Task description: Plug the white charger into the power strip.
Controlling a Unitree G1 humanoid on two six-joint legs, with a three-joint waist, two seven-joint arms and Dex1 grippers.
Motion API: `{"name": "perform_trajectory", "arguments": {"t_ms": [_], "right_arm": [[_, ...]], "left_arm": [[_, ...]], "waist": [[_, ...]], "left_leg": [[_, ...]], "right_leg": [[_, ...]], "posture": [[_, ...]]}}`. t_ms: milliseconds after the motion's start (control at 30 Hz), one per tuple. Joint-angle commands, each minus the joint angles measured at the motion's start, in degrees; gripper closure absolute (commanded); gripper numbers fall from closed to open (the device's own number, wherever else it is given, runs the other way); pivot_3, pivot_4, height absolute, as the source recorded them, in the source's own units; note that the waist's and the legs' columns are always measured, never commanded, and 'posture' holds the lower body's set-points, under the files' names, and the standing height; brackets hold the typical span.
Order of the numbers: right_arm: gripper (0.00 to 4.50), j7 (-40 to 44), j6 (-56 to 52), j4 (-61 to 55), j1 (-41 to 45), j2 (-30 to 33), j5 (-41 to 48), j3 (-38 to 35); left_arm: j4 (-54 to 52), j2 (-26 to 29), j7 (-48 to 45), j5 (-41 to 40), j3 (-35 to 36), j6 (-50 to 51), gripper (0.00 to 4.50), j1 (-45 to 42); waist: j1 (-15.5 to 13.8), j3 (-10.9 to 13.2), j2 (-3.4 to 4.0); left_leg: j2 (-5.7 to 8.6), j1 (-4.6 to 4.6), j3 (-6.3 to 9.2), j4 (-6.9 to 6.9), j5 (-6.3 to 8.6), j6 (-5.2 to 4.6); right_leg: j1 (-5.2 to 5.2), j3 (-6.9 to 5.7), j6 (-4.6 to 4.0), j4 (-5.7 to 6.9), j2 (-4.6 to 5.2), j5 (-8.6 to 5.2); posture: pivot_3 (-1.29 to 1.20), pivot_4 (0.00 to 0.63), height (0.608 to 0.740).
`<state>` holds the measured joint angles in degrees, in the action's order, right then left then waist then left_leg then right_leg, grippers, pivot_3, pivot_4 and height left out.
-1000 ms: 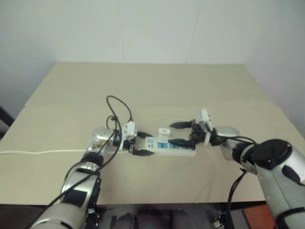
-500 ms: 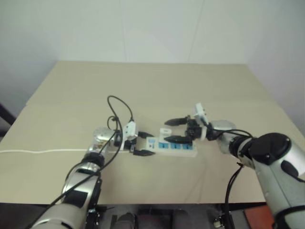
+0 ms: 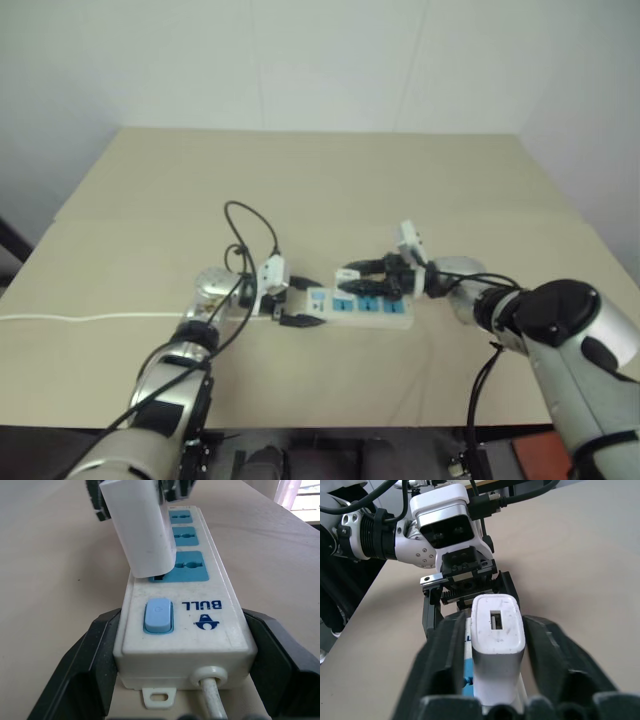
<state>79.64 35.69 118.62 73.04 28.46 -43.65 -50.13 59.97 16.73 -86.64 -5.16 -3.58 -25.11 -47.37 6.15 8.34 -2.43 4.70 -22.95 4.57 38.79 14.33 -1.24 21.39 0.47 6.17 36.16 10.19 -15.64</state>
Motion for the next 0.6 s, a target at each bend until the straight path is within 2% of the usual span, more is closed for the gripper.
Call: {"name": "perform_trajectory", "arguments": {"t_ms": [33, 600], "right_arm": [[3.39, -0.3, 1.9, 1.4, -0.2, -0.1, 0.5, -0.2], [3.39, -5.7, 15.8, 1.4, -4.9, -2.6, -3.8, 2.1]], "left_arm": [[-0.3, 0.6, -0.1, 0.0, -0.3, -0.2, 1.24, 0.6], [-0.2, 0.6, 0.0, -0.1, -0.5, -0.2, 1.24, 0.3]], "waist": [[0.0, 0.0, 0.00], [0.9, 0.0, 0.00]], "left_leg": [[0.00, 0.00, 0.00, 0.00, 0.00, 0.00], [-0.01, 0.15, 0.00, 0.04, -0.02, 0.03]], "right_leg": [[0.00, 0.00, 0.00, 0.00, 0.00, 0.00], [-0.09, 0.01, 0.00, 0.00, 0.00, 0.00]], "posture": [[0.00, 0.150, 0.740], [0.00, 0.150, 0.740]]}}
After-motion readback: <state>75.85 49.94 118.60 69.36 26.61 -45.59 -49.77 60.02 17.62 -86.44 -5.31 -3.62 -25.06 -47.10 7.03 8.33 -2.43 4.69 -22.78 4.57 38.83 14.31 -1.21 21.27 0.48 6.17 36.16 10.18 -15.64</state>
